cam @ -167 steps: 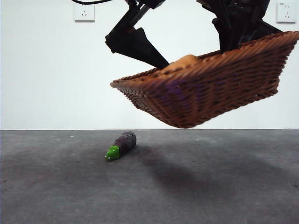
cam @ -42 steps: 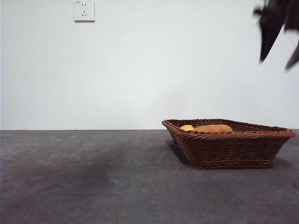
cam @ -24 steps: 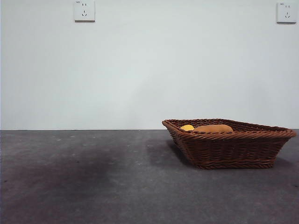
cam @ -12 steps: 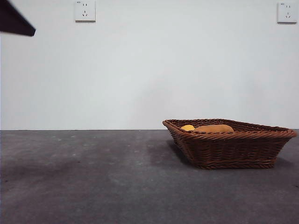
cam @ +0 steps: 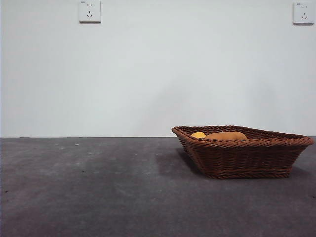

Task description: Help me put the vegetables on the table into the basket

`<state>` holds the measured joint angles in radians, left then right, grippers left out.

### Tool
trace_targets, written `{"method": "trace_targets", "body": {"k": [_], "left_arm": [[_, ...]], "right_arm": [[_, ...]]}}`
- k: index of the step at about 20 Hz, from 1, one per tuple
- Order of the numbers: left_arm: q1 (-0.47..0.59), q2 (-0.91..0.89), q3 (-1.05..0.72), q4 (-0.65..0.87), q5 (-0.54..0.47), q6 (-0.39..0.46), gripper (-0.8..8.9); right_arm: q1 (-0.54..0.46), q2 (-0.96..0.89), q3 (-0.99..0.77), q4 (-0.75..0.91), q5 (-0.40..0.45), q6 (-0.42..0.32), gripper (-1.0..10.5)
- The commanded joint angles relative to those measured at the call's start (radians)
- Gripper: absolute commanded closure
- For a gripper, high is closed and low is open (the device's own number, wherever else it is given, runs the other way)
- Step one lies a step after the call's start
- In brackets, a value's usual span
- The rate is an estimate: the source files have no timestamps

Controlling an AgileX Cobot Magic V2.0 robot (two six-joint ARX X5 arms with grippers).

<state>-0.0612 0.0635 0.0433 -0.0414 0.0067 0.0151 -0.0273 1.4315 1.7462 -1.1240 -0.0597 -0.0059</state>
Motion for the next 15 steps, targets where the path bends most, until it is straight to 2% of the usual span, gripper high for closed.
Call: {"method": "trace_targets", "body": {"k": [1,6,15], "left_arm": [[0.066,-0.006,-0.03,0.006,0.001,-0.056,8.17],[0.101,-0.059,-0.035,-0.132,-0.007,-0.041,8.17],[0.066,-0.06,-0.035,-0.131,0.019,-0.043,8.17]], "right_arm": [[0.0,0.006,-0.005,0.046,0.001,0.002,9.5],[0.001,0.006,-0.005,0.097,0.001,0.002,9.5],[0.001,0.006,-0.005,0.107,0.001,0.002,9.5]]}}
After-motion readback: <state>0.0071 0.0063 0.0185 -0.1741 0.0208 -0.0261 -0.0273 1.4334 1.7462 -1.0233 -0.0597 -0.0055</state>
